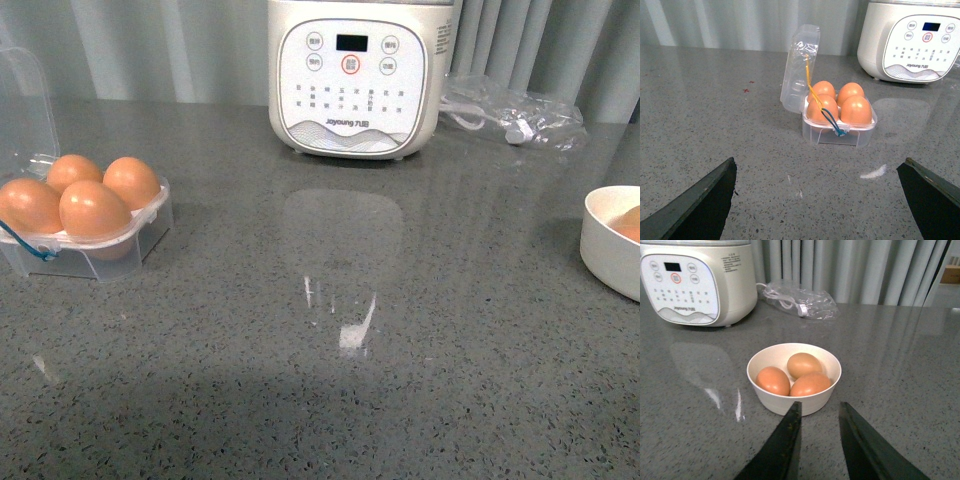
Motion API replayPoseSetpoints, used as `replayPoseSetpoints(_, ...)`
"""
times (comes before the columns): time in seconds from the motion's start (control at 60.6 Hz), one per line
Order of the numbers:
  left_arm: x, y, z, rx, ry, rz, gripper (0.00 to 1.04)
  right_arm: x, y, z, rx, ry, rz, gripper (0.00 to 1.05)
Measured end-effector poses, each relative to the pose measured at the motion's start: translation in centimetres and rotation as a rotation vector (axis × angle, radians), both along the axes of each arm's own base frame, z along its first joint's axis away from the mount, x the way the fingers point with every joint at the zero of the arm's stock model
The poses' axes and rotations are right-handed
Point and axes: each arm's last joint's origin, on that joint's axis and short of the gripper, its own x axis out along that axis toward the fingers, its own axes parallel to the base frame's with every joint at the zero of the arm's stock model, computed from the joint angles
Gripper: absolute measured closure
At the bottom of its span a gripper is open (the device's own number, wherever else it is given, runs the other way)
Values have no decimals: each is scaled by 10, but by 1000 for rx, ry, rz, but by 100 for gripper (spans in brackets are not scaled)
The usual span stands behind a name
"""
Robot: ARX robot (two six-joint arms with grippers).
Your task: Put egg into box
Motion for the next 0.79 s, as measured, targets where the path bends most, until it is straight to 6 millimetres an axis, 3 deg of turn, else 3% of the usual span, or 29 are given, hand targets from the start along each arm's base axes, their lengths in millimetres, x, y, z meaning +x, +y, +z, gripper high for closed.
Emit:
replayPoseSetpoints(0.05, 0, 0, 0, 0, 0, 0, 7, -2, 0, 0, 0, -13, -1, 102)
replayPoseSetpoints(0.38, 0, 0, 0, 0, -1, 0, 7, -14, 0, -16, 3, -13, -1, 101)
replayPoseSetpoints(0.792, 0, 0, 0, 0, -1, 0, 7, -14, 0, -16, 3, -14, -1, 101)
